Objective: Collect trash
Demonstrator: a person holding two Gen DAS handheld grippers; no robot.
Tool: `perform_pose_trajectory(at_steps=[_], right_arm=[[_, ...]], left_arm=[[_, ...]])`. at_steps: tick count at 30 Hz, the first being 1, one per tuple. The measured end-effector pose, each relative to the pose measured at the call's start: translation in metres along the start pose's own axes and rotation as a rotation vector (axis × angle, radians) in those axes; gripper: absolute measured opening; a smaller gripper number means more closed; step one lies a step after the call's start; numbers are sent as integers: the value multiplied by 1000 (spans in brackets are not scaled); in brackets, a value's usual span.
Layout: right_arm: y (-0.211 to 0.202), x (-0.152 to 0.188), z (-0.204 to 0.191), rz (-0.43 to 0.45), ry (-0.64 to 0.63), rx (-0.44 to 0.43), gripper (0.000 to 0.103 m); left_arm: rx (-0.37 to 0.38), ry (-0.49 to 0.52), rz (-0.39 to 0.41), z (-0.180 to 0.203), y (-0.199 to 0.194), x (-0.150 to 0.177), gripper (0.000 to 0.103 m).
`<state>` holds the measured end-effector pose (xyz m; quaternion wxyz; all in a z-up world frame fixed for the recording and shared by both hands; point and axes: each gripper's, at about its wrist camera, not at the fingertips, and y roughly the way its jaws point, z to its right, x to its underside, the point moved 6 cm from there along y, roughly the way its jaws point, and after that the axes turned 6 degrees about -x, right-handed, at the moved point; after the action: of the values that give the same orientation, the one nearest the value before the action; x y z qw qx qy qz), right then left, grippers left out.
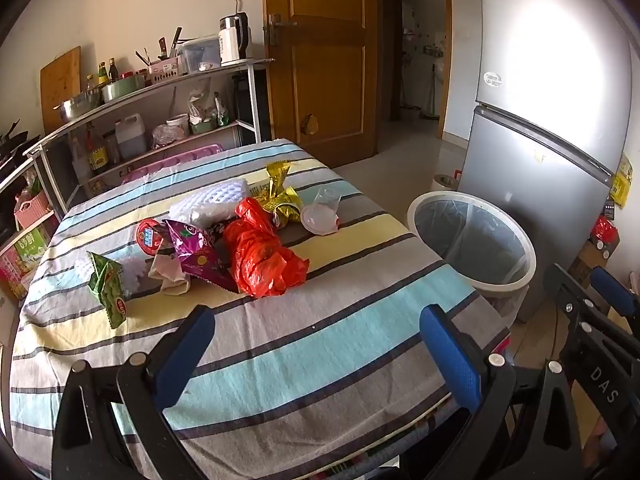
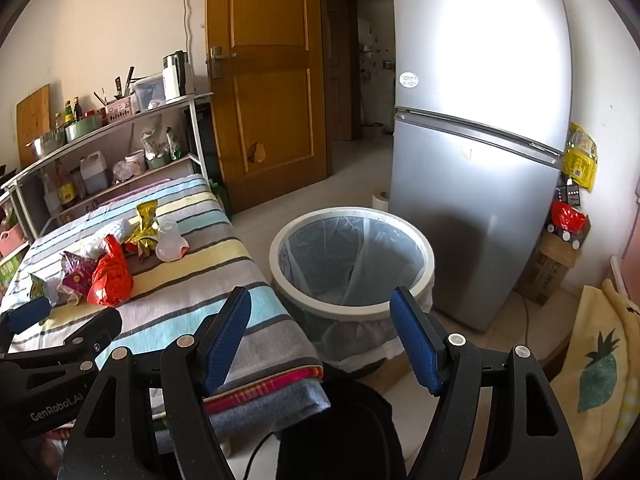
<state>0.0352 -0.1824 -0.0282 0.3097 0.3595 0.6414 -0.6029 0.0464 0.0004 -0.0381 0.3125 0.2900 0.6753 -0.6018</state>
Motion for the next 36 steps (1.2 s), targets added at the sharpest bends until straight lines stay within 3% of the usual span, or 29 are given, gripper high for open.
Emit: perform_pose_trajectory(at_steps=[36], right_arm=[[0,0,1,16,-6,8,72]], left_arm=[[-1,3,7,1,-2,-1,103]])
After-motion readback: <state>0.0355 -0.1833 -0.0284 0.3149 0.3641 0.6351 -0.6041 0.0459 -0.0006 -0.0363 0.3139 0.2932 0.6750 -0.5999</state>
